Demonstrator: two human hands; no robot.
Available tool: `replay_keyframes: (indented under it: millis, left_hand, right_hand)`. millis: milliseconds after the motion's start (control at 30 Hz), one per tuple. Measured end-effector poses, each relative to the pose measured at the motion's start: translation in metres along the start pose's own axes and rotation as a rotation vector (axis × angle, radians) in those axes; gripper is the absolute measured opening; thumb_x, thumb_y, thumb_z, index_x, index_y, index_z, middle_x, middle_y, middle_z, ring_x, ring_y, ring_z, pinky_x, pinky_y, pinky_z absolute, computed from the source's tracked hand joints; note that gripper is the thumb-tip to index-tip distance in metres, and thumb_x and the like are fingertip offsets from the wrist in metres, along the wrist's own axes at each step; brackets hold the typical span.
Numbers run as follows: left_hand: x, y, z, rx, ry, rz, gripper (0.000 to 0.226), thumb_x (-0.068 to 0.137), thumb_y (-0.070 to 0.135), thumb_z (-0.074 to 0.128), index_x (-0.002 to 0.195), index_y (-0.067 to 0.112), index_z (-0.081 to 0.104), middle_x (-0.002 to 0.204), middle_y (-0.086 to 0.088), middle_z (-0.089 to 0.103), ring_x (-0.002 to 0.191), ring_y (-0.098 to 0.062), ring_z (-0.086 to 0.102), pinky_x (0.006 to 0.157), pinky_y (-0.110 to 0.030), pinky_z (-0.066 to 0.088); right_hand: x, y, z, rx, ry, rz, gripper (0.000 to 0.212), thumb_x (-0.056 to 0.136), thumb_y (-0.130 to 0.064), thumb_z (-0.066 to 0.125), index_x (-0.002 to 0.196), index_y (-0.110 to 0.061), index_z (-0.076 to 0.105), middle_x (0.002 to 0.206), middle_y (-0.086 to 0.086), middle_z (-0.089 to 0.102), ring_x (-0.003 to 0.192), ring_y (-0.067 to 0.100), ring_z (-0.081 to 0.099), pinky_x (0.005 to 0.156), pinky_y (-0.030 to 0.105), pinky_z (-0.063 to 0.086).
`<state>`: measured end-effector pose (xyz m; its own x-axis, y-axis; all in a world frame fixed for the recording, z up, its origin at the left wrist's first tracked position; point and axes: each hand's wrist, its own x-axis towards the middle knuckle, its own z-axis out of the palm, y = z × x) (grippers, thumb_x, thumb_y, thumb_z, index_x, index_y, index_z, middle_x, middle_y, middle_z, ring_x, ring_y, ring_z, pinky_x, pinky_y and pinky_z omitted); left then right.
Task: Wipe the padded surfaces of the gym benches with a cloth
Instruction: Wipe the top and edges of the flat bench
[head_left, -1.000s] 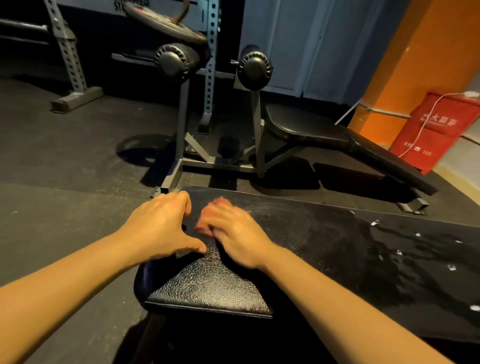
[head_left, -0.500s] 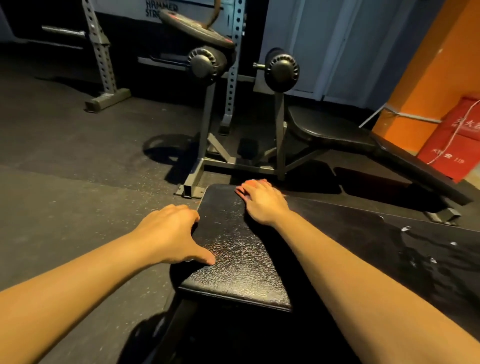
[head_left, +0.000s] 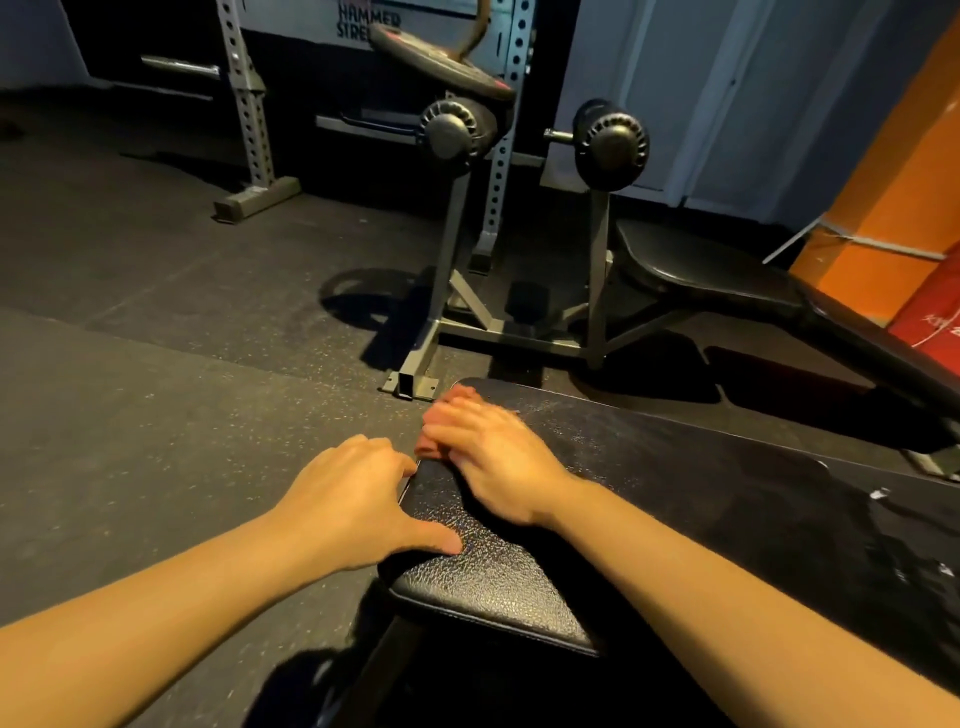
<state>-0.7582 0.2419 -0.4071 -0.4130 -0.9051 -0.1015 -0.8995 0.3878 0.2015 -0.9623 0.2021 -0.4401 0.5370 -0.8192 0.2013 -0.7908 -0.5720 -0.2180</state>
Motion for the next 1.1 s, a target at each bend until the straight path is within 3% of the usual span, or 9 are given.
replay_keyframes:
  millis: [67,200,300,367,567,767,867,933,1100]
  left_hand:
    - [-0.003,-0.001,-0.001,-0.004,0.009,-0.003,0.108,0.056,0.096,0.059,0.137,0.025,0.062,0.121,0.008,0.064,0.12,-0.014,0.055,0.097,-0.033,0.05]
    - [-0.013,-0.003,-0.005,-0.036,-0.002,0.015,0.091,0.059,0.092,0.064,0.123,0.028,0.071,0.112,0.01,0.067,0.113,-0.013,0.057,0.09,-0.034,0.053]
    - [-0.015,-0.006,-0.006,-0.052,-0.01,-0.014,0.082,0.059,0.088,0.07,0.11,0.025,0.076,0.105,0.009,0.071,0.103,-0.012,0.064,0.085,-0.033,0.055]
    - [-0.015,-0.007,-0.008,-0.02,-0.005,-0.04,0.073,0.058,0.087,0.072,0.096,0.025,0.076,0.096,0.009,0.071,0.093,-0.012,0.065,0.08,-0.031,0.055]
    - [-0.025,-0.011,-0.011,-0.066,-0.053,-0.062,0.073,0.057,0.082,0.078,0.1,0.023,0.075,0.101,0.007,0.074,0.095,-0.015,0.068,0.085,-0.038,0.059]
    - [-0.022,-0.006,-0.018,-0.012,-0.078,-0.07,0.073,0.053,0.085,0.077,0.091,0.022,0.075,0.087,0.006,0.074,0.081,-0.014,0.068,0.076,-0.036,0.059]
    - [-0.023,0.011,-0.02,0.038,-0.001,-0.035,0.062,0.062,0.08,0.077,0.093,0.026,0.069,0.089,0.008,0.07,0.081,-0.014,0.064,0.07,-0.032,0.054]
    - [-0.022,0.03,-0.019,0.013,0.031,0.003,0.061,0.068,0.075,0.077,0.103,0.026,0.071,0.1,0.007,0.072,0.09,-0.016,0.066,0.079,-0.035,0.056]
    - [-0.016,0.096,-0.007,-0.043,-0.046,0.18,0.053,0.077,0.068,0.075,0.109,0.026,0.07,0.105,0.007,0.069,0.095,-0.014,0.065,0.085,-0.039,0.059]
  right_hand:
    - [0.005,0.016,-0.005,-0.001,-0.033,-0.086,0.034,0.098,-0.012,0.049,0.122,-0.03,0.065,0.137,-0.01,0.057,0.135,0.013,0.043,0.113,0.035,0.036]
    - [0.028,0.03,-0.006,0.004,0.068,0.253,0.037,0.096,-0.01,0.052,0.127,-0.024,0.066,0.14,-0.004,0.059,0.138,0.02,0.044,0.116,0.043,0.034]
    - [-0.008,-0.027,0.003,0.084,0.013,-0.084,0.033,0.089,-0.005,0.053,0.112,-0.022,0.07,0.128,-0.007,0.062,0.129,0.016,0.047,0.113,0.039,0.036]
    - [-0.025,-0.031,-0.001,0.115,-0.074,-0.222,0.037,0.093,-0.006,0.053,0.122,-0.023,0.068,0.138,-0.009,0.059,0.137,0.012,0.043,0.12,0.031,0.027]
    - [0.014,0.013,0.0,0.06,0.056,0.169,0.032,0.095,-0.01,0.056,0.123,-0.02,0.067,0.136,-0.004,0.061,0.133,0.021,0.048,0.11,0.05,0.04]
    - [-0.079,-0.053,-0.015,0.167,0.005,-0.005,0.045,0.098,-0.008,0.055,0.138,-0.028,0.062,0.152,-0.016,0.049,0.144,-0.004,0.03,0.115,0.009,0.006]
    - [-0.127,-0.054,-0.025,0.147,-0.044,0.006,0.046,0.1,-0.013,0.054,0.143,-0.031,0.058,0.156,-0.02,0.042,0.147,-0.007,0.024,0.119,0.016,0.012]
    - [-0.156,-0.051,-0.032,0.13,-0.061,0.036,0.044,0.1,-0.015,0.054,0.142,-0.029,0.059,0.156,-0.018,0.043,0.148,-0.003,0.027,0.122,0.023,0.019]
    - [-0.224,-0.035,-0.052,0.111,0.005,0.165,0.038,0.098,-0.009,0.056,0.133,-0.02,0.067,0.148,-0.01,0.054,0.142,0.006,0.043,0.121,0.028,0.029]
